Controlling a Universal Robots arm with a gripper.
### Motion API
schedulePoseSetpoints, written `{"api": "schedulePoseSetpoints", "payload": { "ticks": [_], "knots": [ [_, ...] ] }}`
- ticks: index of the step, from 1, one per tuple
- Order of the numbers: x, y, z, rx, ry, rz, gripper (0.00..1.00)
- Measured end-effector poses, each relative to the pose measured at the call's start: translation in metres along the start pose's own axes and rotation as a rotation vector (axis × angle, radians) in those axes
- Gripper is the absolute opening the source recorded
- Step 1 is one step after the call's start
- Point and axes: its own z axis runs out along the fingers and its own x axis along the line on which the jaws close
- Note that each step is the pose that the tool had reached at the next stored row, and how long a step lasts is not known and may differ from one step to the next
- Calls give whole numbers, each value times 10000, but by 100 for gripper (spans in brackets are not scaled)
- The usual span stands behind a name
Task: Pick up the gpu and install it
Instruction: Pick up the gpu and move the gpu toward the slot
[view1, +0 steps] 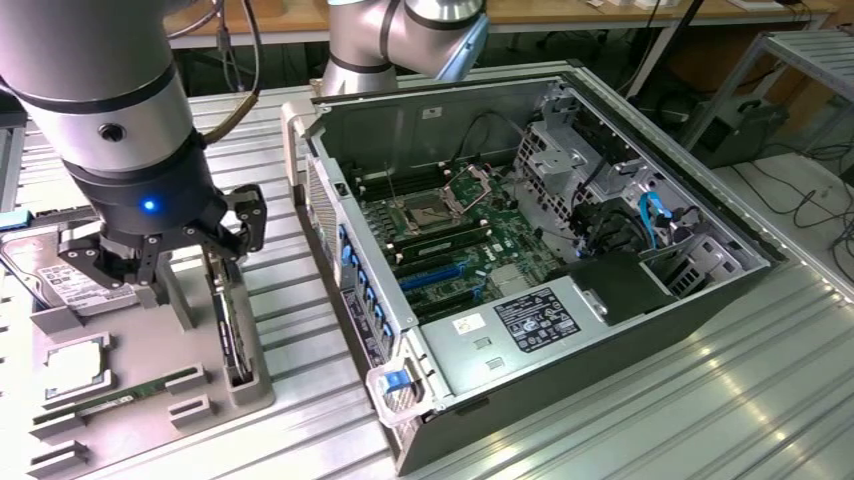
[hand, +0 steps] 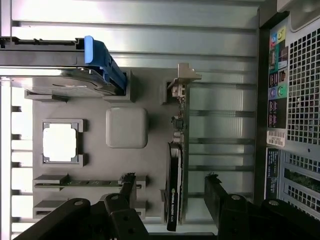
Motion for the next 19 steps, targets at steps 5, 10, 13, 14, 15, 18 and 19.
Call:
{"api": "schedulePoseSetpoints", "payload": {
  "ticks": [5, 10, 13, 14, 15, 18, 19],
  "knots": [
    [1, -19, 61, 0, 0, 1, 66],
    [2, -42, 130, 9, 0, 1, 66],
    [0, -46, 189, 15, 0, 0, 66],
    [0, -47, 207, 18, -1, -1, 66],
    [0, -48, 229, 19, -3, -1, 66],
    [1, -51, 289, 19, -5, 8, 66],
    [-6, -53, 318, 20, -6, 13, 66]
  ]
}}
